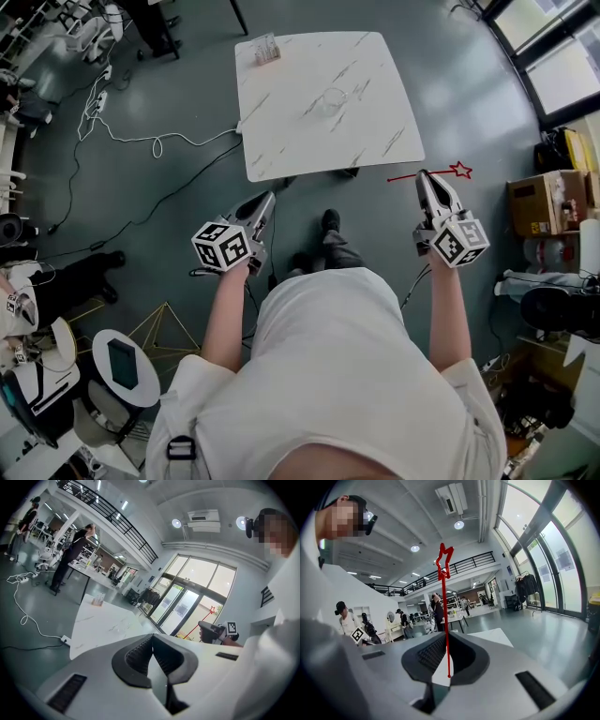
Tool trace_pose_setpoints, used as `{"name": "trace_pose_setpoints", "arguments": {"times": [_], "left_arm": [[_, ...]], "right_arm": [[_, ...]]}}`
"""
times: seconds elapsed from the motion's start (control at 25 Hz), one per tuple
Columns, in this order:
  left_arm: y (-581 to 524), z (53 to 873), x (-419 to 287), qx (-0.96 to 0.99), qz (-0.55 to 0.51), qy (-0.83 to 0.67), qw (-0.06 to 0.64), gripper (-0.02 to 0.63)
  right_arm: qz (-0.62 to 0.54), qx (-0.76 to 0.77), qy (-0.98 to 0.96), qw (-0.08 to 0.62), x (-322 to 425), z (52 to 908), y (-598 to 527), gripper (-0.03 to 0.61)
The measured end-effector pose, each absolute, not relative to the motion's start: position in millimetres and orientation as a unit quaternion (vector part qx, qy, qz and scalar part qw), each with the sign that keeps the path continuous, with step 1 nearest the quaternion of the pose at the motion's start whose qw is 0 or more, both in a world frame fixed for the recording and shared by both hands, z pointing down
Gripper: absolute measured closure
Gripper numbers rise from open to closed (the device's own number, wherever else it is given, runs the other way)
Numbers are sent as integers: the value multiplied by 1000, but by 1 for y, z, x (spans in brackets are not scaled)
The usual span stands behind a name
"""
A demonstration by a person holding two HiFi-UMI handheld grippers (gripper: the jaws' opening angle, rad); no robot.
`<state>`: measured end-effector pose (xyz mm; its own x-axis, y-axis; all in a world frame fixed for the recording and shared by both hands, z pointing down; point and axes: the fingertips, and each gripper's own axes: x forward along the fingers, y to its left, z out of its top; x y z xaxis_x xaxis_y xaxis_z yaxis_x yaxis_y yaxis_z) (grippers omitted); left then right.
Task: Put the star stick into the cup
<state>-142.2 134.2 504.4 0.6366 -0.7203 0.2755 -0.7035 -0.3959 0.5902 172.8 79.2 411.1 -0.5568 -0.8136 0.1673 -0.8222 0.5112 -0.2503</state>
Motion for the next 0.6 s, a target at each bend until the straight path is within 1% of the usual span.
{"name": "trace_pose_setpoints", "arguments": {"times": [0.6], "left_arm": [[66, 499, -128, 829, -8, -444, 340, 600]], "right_arm": [[164, 411, -897, 15, 154, 422, -26, 545]]}}
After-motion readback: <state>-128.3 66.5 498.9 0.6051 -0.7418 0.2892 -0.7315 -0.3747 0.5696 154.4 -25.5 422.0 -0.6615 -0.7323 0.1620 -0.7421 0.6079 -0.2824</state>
